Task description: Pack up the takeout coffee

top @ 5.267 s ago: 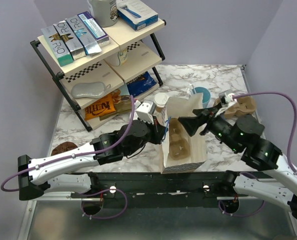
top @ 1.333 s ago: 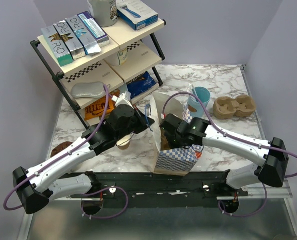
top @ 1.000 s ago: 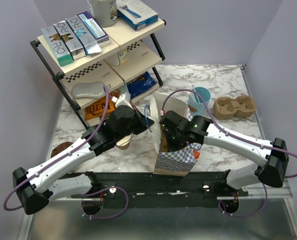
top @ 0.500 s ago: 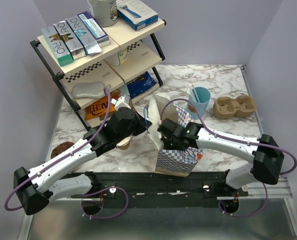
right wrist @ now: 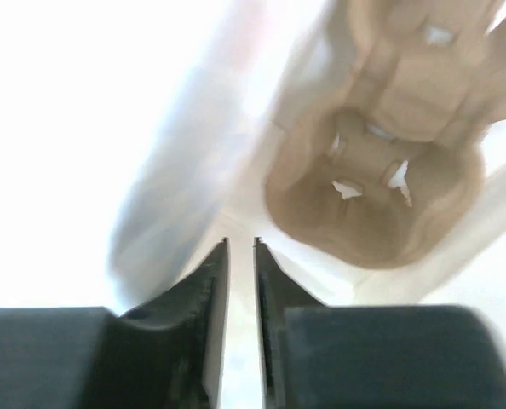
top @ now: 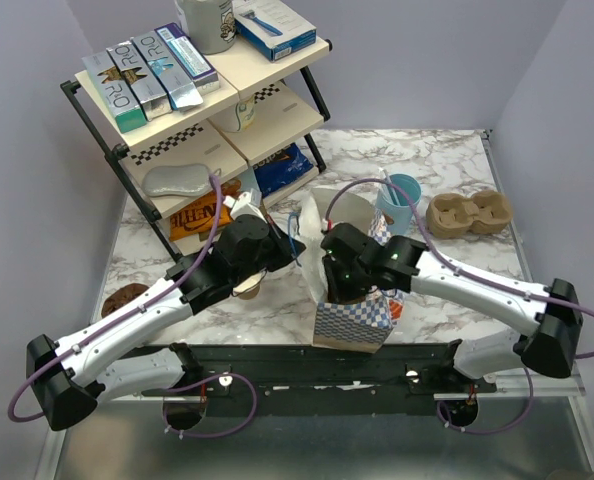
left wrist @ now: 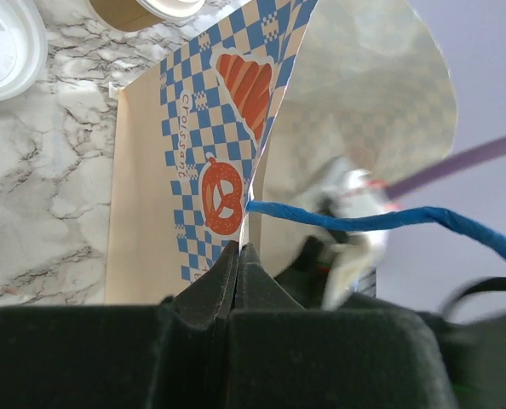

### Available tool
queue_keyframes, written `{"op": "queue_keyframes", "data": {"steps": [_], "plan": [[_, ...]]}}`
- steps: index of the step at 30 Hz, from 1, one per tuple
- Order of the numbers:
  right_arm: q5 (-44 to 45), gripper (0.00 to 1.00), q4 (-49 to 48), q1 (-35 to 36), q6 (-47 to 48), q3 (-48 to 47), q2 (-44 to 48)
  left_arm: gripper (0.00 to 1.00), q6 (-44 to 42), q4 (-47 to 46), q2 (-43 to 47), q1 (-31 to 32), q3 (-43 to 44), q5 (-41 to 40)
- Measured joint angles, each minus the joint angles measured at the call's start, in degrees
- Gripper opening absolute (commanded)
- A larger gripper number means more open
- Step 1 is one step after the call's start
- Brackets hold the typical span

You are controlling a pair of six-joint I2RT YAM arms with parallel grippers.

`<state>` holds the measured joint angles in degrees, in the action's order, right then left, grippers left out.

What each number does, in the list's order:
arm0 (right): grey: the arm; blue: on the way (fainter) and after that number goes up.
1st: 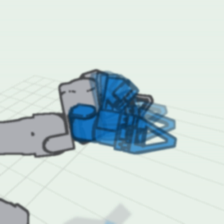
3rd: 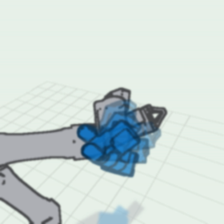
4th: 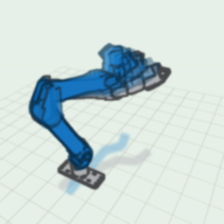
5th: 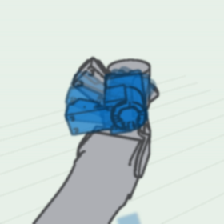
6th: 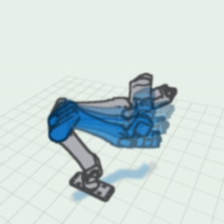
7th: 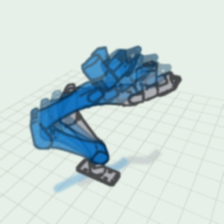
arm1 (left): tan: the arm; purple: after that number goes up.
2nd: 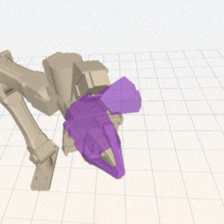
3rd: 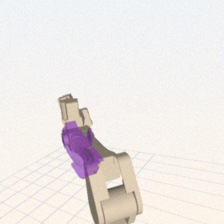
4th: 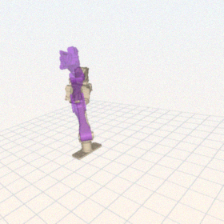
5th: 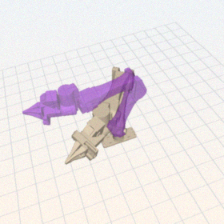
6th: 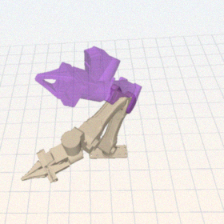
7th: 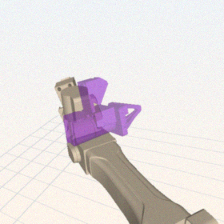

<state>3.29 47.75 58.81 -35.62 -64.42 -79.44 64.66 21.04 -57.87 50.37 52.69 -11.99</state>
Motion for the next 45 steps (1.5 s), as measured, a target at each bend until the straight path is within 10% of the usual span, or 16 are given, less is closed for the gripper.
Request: {"op": "queue_keyframes", "data": {"steps": [22, 45], "plan": [[24.4, 1.00, -2.4, 0.0, 11.8, -17.1, 20.6, 0.00, -12.0, 9.2, -1.1, 0.0, 7.9, 1.7], [16.9, 1.00, -10.0, -20.0, 14.6, -7.9, 17.0, 0.00, -16.9, 24.1, 5.2, -6.4, 9.8, 9.7]]}}
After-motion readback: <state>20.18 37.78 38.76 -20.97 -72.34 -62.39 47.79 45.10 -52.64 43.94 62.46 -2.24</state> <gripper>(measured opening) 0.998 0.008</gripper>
